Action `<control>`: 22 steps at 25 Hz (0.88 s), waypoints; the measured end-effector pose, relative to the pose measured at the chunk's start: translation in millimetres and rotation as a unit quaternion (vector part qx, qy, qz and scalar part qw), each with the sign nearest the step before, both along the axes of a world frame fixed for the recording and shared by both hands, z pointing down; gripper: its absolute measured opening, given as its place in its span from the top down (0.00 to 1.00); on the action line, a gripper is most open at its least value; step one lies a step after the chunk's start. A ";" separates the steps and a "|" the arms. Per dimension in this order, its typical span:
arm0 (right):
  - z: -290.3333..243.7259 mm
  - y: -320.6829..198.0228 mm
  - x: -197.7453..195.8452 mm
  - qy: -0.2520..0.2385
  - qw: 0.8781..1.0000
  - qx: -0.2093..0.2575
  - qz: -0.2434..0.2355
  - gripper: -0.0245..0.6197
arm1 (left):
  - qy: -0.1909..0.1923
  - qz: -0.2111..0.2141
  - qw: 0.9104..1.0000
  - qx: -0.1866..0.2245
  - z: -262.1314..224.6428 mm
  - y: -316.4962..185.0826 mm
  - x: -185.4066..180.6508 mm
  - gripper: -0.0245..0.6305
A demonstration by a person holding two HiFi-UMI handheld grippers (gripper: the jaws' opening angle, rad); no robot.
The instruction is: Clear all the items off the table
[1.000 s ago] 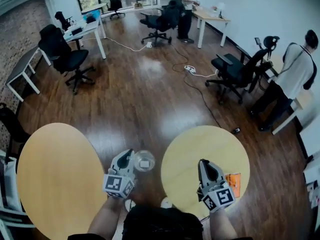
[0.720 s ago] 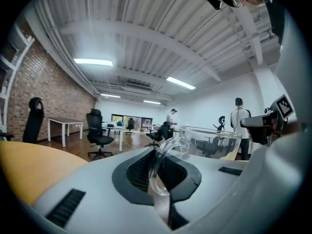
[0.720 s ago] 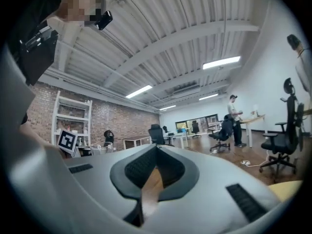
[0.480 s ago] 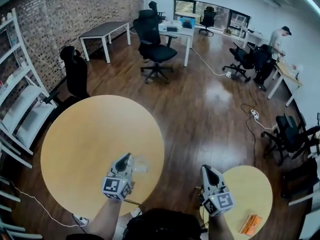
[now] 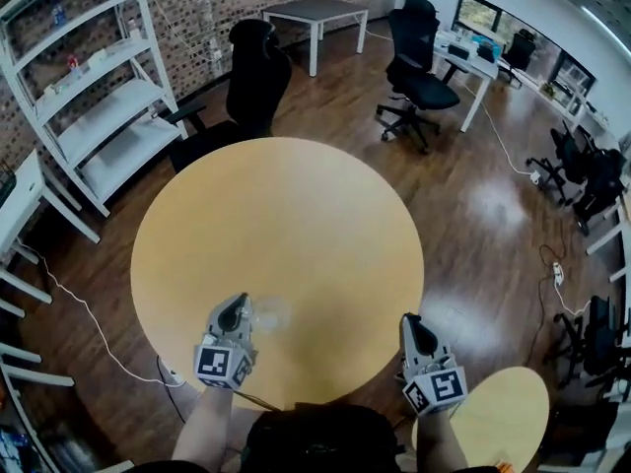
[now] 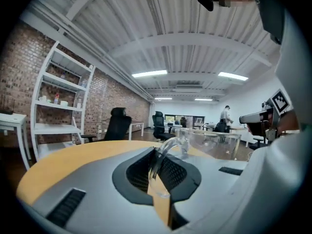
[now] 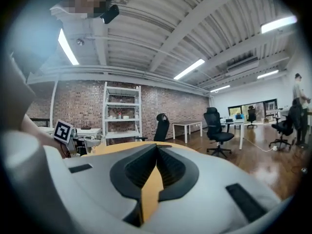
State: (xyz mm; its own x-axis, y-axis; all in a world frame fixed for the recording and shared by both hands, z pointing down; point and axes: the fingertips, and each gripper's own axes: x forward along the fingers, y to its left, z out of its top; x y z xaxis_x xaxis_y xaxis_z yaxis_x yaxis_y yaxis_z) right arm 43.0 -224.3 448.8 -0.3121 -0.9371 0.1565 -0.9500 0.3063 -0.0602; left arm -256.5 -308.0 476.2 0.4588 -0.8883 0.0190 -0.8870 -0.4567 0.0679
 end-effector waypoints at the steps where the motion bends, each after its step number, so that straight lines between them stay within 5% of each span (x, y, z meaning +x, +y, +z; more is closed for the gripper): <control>1: 4.9 -11.6 -17.7 -0.003 1.000 -0.007 -0.014 0.95 | -0.002 -0.016 1.000 -0.003 3.3 0.4 -21.5 0.96; 9: 16.1 -71.6 -140.9 -0.066 0.989 -0.034 -0.126 0.95 | 0.008 -0.127 0.991 -0.031 33.7 10.2 -151.2 0.96; 22: 77.1 -113.1 -166.5 -0.034 0.974 -0.114 -0.191 0.95 | 0.015 -0.275 0.960 -0.051 104.9 -6.6 -218.1 0.96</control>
